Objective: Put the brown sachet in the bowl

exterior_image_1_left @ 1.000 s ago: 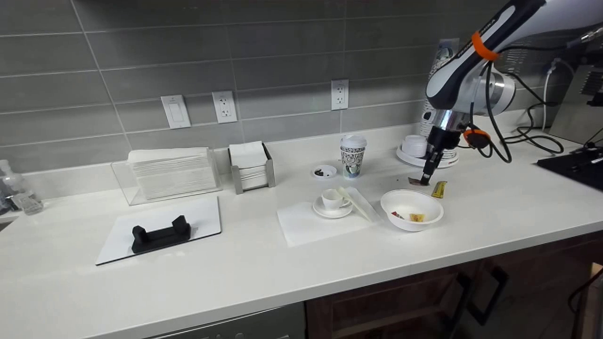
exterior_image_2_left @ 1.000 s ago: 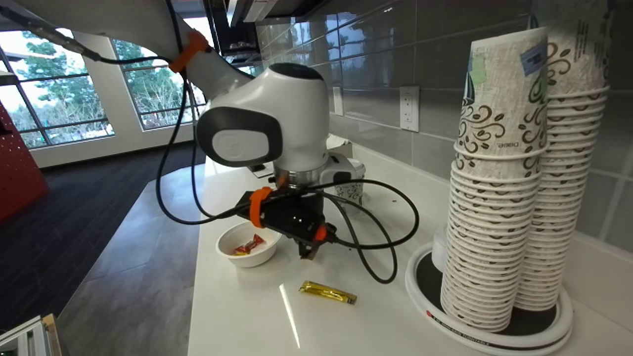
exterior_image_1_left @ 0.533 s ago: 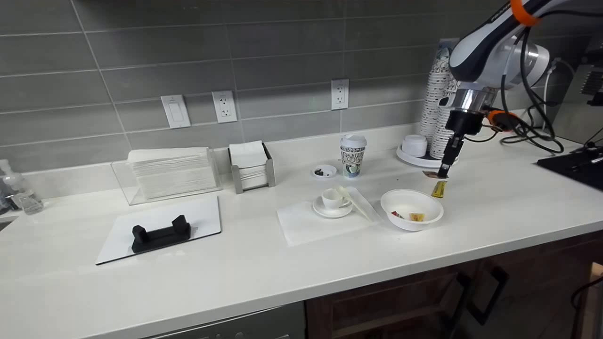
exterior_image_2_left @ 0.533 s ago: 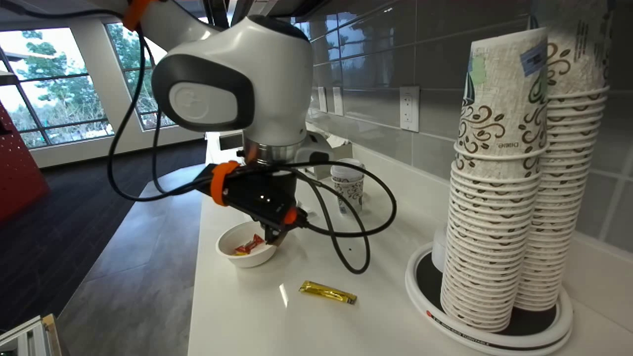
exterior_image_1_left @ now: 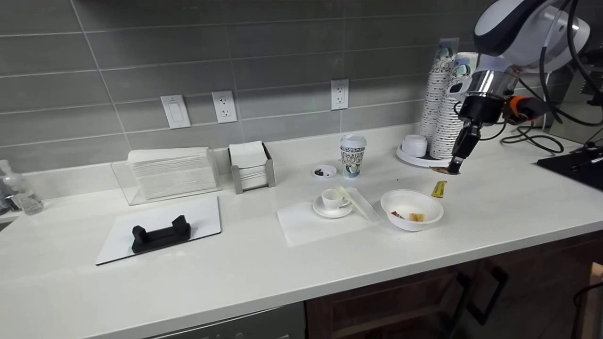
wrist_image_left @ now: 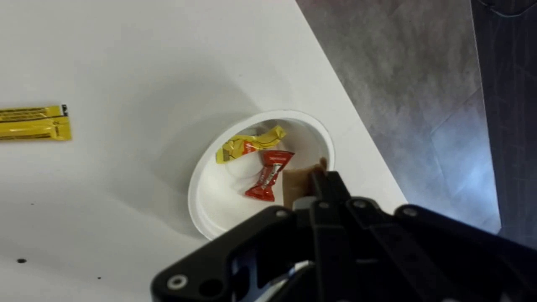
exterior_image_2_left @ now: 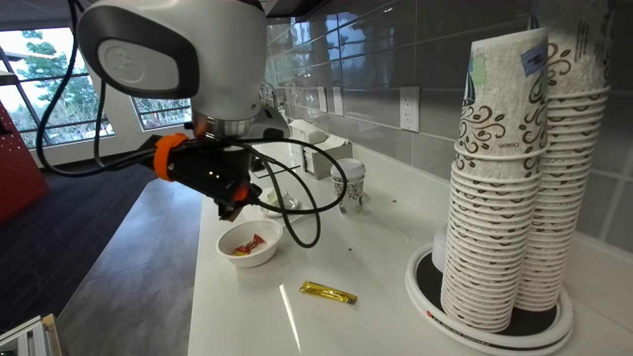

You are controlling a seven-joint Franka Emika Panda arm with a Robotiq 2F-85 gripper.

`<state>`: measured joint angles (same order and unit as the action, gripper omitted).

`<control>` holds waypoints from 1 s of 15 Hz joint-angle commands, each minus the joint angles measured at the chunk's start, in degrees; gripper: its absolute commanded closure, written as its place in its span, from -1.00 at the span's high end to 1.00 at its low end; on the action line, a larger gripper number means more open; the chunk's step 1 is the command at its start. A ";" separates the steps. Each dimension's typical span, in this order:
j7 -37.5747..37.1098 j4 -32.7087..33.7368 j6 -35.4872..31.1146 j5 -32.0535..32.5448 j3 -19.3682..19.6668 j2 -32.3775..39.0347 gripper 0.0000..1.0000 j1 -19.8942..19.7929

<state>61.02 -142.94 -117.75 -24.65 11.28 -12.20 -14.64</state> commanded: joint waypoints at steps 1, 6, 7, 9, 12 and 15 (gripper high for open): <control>-0.45 -0.71 -0.09 0.34 1.84 -1.01 -0.96 2.34; -0.49 -1.58 -0.10 0.30 2.06 -1.90 -0.96 2.55; -0.49 -1.60 -0.10 0.30 2.07 -1.90 -0.99 2.54; -2.26 -2.95 -1.50 0.79 0.77 -2.48 -0.99 3.74; -5.08 -4.30 -3.28 1.22 -0.86 -2.42 -0.99 6.19; -8.54 -5.10 -6.03 1.20 -2.30 -2.03 -0.99 8.56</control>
<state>56.50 -146.72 -120.64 -24.45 10.28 -13.92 -8.17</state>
